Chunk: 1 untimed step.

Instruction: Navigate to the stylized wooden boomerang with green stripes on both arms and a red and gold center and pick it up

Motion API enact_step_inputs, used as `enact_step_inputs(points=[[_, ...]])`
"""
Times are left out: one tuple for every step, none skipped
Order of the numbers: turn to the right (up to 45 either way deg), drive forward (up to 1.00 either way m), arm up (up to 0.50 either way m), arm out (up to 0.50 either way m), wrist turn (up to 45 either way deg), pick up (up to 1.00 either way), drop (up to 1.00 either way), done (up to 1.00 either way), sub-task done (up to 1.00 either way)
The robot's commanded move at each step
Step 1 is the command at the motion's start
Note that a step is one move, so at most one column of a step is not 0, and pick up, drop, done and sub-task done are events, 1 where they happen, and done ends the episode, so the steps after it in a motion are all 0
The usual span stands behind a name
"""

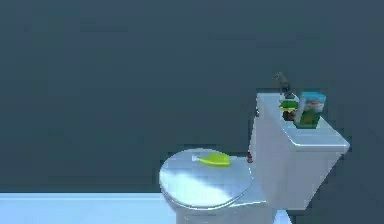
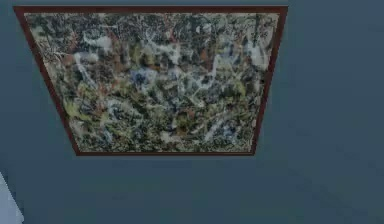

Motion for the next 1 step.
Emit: enact_step_inputs(points=[[45.0,0.0,0.0,0.0,0.0,0.0,0.0,0.0,0.0]])
